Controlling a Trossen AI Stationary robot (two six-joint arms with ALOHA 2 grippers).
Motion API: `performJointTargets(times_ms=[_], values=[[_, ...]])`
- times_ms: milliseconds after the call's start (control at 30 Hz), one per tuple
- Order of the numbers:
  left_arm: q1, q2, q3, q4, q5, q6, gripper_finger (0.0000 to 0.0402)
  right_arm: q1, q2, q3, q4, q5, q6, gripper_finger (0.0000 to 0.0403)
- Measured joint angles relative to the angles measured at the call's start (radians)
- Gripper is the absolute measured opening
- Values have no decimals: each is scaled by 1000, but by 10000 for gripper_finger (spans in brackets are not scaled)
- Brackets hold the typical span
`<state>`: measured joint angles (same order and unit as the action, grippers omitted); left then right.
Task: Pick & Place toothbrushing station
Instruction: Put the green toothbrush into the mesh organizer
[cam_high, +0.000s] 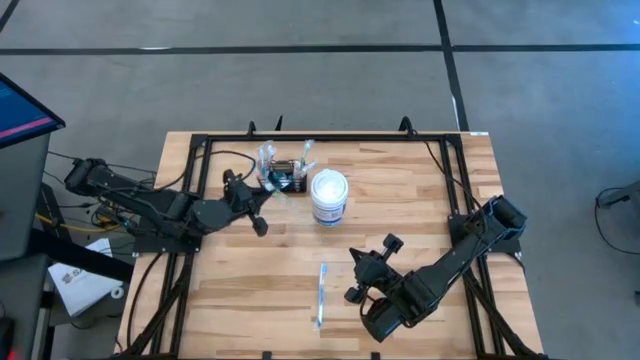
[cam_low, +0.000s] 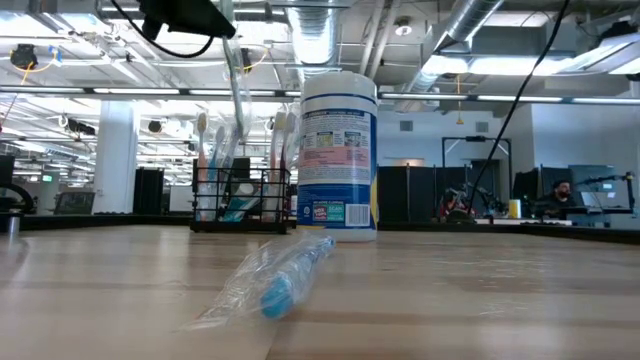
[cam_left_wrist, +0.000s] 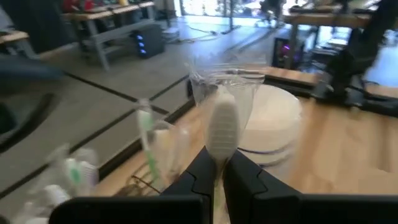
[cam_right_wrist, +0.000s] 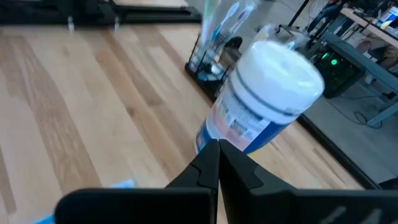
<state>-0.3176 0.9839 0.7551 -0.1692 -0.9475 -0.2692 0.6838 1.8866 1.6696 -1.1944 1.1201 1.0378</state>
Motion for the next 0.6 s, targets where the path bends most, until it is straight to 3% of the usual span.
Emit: performJointTargets(times_ms=[200, 600], values=[[42, -4, 0, -44, -60, -9, 6, 0, 0, -13, 13, -23, 1, 0], [153, -4, 0, -135, -63, -28, 6, 0, 0, -12, 24, -23, 1, 0]])
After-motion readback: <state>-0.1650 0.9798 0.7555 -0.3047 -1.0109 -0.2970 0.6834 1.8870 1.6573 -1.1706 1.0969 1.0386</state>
